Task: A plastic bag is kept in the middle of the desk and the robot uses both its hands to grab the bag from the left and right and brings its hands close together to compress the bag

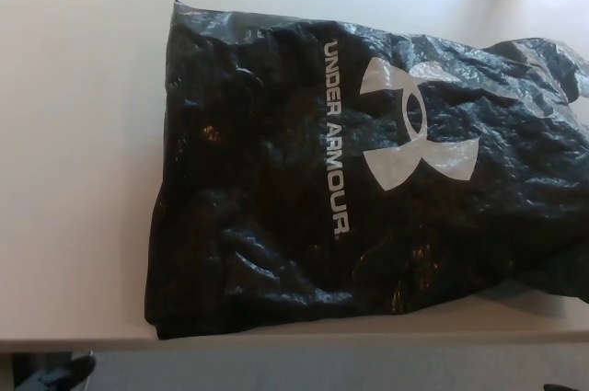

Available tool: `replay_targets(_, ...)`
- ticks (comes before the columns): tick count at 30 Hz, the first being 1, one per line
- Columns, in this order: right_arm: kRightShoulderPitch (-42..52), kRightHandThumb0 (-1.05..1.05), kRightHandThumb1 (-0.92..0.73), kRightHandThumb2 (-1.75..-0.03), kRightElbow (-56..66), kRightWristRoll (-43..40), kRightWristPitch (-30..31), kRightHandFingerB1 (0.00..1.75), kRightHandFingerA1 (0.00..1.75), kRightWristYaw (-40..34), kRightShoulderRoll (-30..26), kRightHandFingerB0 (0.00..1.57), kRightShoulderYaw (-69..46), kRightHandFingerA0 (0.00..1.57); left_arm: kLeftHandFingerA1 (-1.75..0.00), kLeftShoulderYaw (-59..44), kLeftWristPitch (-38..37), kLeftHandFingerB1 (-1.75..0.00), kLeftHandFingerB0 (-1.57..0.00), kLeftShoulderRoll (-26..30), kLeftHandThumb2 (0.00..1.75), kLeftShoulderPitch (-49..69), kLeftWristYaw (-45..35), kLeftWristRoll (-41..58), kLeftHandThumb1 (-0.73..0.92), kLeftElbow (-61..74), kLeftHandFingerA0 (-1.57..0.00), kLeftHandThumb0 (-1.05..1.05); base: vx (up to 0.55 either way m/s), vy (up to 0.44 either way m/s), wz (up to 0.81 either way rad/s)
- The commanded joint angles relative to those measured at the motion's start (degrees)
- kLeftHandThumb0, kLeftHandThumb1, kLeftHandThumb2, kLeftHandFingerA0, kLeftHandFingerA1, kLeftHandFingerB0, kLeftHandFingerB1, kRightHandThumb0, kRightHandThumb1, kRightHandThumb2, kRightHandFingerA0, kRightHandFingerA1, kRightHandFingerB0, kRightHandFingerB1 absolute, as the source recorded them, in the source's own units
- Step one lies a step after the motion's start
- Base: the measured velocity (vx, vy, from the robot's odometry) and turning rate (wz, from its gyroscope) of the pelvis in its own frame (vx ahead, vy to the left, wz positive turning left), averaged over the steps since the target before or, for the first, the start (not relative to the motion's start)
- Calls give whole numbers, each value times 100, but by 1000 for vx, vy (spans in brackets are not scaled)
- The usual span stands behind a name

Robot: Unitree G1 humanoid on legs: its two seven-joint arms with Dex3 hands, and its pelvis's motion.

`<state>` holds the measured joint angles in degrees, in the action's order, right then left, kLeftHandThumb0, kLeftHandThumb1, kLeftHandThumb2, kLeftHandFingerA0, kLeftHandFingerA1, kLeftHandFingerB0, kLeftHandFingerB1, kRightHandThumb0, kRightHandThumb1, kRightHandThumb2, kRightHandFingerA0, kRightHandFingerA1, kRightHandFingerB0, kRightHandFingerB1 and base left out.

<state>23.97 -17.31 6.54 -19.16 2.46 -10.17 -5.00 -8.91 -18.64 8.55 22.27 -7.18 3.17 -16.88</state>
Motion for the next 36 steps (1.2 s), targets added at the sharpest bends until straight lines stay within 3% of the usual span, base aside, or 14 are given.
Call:
replay_targets(1,531,-53,-86,-66,1171,-121,-2373,39,44,-202,-175,45,-417,51,-51,-553,-2078,-36,-49,-107,67,478,-547,1189,89,1225,-65,-61,0,0,0)
replay_targets(14,662,-46,-70,-61,1353,-280,-2190,40,43,17,-78,48,-438,51,-53,-670,-2159,-38,-53,-186,66,449,-804,1271,86,1162,-70,-61,0,0,0)
replay_targets(22,1178,-44,-68,-60,1540,-587,-2498,41,44,167,-61,49,-478,53,-54,-695,-2082,-37,-53,-103,66,1017,-1077,1507,85,1603,-68,-64,0,0,0)
replay_targets(23,1240,-47,-51,-88,1803,-730,-2351,52,58,177,-140,38,-647,46,-53,-787,-1846,-38,-49,-8,66,1128,-1091,1708,84,1957,-64,-66,0,0,0)
replay_targets(24,1269,-42,-67,-60,1950,-871,-2319,39,43,208,-194,46,-757,50,-52,-870,-1670,-37,-52,65,66,1218,-1059,1806,85,2259,-65,-68,0,0,0)
replay_targets(28,1361,-39,-67,-60,2420,-1290,-2283,39,44,277,-262,46,-1037,51,-52,-1159,-1165,-37,-54,334,66,1407,-984,2092,84,3056,-66,-66,0,0,0)
replay_targets(30,1374,-46,-67,-60,2984,-1302,-2177,39,43,126,-346,49,-1497,52,-50,-1616,-1363,-40,-54,568,65,1167,-929,2233,85,3270,-70,-63,0,0,0)
replay_targets(36,694,-46,-65,-59,4149,-1617,-1171,42,45,-11,-782,51,-2431,54,-49,-2599,-786,-42,-57,1249,66,241,-505,2735,86,3905,-69,-68,0,0,0)
